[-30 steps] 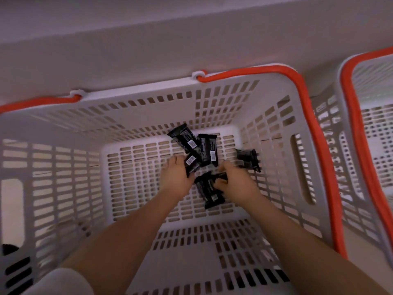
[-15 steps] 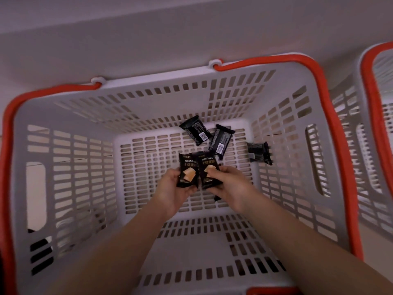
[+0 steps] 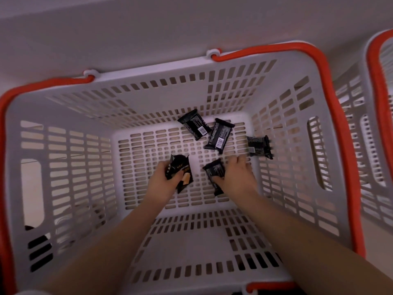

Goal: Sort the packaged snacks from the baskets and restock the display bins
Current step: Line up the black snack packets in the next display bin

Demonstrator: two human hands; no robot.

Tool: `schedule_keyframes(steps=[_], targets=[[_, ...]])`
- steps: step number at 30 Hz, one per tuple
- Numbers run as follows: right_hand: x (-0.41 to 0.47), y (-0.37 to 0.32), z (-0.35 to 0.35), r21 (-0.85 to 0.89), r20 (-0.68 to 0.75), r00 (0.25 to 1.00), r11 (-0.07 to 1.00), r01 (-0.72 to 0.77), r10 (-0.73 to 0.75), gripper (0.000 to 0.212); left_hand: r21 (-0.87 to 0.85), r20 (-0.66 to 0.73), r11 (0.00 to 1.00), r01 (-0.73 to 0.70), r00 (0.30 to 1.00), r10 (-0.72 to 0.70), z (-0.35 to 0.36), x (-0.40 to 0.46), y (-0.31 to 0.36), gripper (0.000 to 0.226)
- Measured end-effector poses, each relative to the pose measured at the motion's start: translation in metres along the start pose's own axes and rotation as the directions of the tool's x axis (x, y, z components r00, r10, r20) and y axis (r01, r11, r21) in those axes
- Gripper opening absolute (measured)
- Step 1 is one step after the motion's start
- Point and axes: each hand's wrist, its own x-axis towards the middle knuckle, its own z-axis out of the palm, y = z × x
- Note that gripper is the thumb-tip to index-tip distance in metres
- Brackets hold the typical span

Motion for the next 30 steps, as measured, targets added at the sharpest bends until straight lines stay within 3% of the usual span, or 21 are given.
schedule_keyframes(steps=[3, 7, 9, 11, 12, 13, 15, 16, 18, 20, 24, 26, 28, 30], targets=[[-0.002, 0.001, 0.007, -0.115, 0.038, 0.999, 0.993, 0.006, -0.001, 0.080, 0.136, -0.025, 0.987, -0.080, 0.996, 0.084, -0.008, 0.001, -0.005, 0.040], [-0.001, -0.003, 0.013, -0.210, -0.031, 0.995, 0.974, 0.085, -0.093, 0.057, 0.156, -0.025, 0.978, -0.138, 0.989, 0.144, -0.011, 0.001, -0.004, 0.044], [0.003, -0.001, 0.009, -0.038, -0.002, 0.993, 0.992, 0.118, -0.119, 0.056, 0.145, -0.019, 0.978, -0.151, 0.988, 0.155, -0.009, 0.001, -0.002, 0.046], [0.007, 0.001, -0.001, 0.385, 0.084, 0.991, 0.921, 0.061, -0.101, 0.052, 0.144, -0.028, 0.977, -0.159, 0.986, 0.165, -0.007, 0.001, 0.000, 0.045], [0.007, 0.001, -0.008, 0.644, 0.163, 0.983, 0.764, -0.043, -0.082, 0.042, 0.114, -0.036, 0.982, -0.150, 0.987, 0.155, -0.006, 0.001, 0.002, 0.044], [0.007, 0.003, -0.016, 0.837, 0.265, 0.960, 0.517, -0.182, -0.091, 0.028, 0.051, -0.042, 0.990, -0.131, 0.990, 0.133, -0.005, 0.001, 0.005, 0.045], [0.009, 0.009, -0.026, 0.916, 0.398, 0.891, 0.046, -0.398, -0.216, 0.018, -0.108, -0.040, 0.991, -0.079, 0.996, 0.076, -0.003, 0.000, 0.008, 0.042], [0.009, 0.012, -0.029, 0.886, 0.411, 0.867, -0.102, -0.453, -0.281, 0.025, -0.157, -0.039, 0.985, -0.070, 0.997, 0.065, -0.002, -0.001, 0.010, 0.037], [0.009, 0.016, -0.033, 0.844, 0.403, 0.846, -0.216, -0.490, -0.349, 0.040, -0.192, -0.030, 0.978, -0.078, 0.997, 0.074, -0.002, -0.003, 0.014, 0.028], [0.008, 0.015, -0.034, 0.854, 0.398, 0.833, -0.177, -0.489, -0.385, 0.049, -0.229, -0.003, 0.969, -0.088, 0.996, 0.090, -0.002, -0.003, 0.018, 0.026], [0.008, 0.005, -0.034, 0.908, 0.385, 0.850, -0.019, -0.420, -0.359, 0.031, -0.213, 0.062, 0.967, -0.141, 0.986, 0.158, -0.003, -0.001, 0.023, 0.025], [0.006, -0.001, -0.033, 0.931, 0.360, 0.876, 0.074, -0.356, -0.322, 0.031, -0.208, 0.066, 0.961, -0.183, 0.978, 0.200, -0.002, 0.000, 0.025, 0.023], [0.005, -0.003, -0.035, 0.937, 0.321, 0.886, 0.247, -0.246, -0.334, 0.033, -0.203, 0.046, 0.959, -0.200, 0.976, 0.213, -0.004, 0.003, 0.028, 0.020], [0.005, 0.001, -0.042, 0.841, 0.300, 0.867, 0.539, -0.044, -0.397, 0.038, -0.214, 0.023, 0.964, -0.156, 0.986, 0.164, -0.007, 0.008, 0.031, 0.017]])
